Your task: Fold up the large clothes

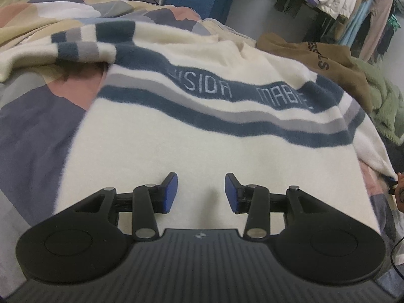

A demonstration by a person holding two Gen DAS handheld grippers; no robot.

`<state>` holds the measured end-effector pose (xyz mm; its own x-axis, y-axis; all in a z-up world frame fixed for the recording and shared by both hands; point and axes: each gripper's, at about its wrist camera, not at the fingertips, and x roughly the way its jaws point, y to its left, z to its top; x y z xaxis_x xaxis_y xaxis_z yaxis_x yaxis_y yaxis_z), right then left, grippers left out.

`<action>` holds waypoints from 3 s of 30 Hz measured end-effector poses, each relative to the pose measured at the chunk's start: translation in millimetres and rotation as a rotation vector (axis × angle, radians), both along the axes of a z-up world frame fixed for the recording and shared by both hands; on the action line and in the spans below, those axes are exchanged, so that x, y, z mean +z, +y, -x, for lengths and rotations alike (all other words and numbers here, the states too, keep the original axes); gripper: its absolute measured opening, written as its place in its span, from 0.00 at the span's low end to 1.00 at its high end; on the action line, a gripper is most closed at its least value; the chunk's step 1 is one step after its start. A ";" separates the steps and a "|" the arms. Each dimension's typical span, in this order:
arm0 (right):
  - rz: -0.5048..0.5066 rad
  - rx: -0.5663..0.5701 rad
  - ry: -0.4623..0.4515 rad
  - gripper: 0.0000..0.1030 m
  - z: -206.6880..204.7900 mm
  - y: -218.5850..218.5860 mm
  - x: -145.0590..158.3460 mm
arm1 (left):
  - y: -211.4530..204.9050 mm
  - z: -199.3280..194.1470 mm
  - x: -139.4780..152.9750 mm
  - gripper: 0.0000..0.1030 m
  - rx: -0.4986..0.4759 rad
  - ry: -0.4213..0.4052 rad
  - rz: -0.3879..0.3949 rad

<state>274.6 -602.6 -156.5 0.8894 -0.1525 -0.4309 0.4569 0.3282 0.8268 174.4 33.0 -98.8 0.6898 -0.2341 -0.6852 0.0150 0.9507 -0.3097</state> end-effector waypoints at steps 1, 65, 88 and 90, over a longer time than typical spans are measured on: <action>0.019 -0.020 -0.018 0.84 -2.9 -6.6 -0.3 | 1.0 0.3 0.2 0.46 0.003 -0.003 0.000; 1.244 1.374 -0.154 0.12 63.9 526.1 83.5 | 154.8 40.8 50.9 0.48 0.326 -0.163 0.380; 0.721 1.403 -0.129 0.69 43.3 379.3 105.3 | 85.5 44.1 59.1 0.52 0.110 -0.209 0.282; 0.687 1.303 -0.112 0.69 24.5 358.0 104.6 | 73.5 38.6 53.8 0.52 0.088 -0.186 0.257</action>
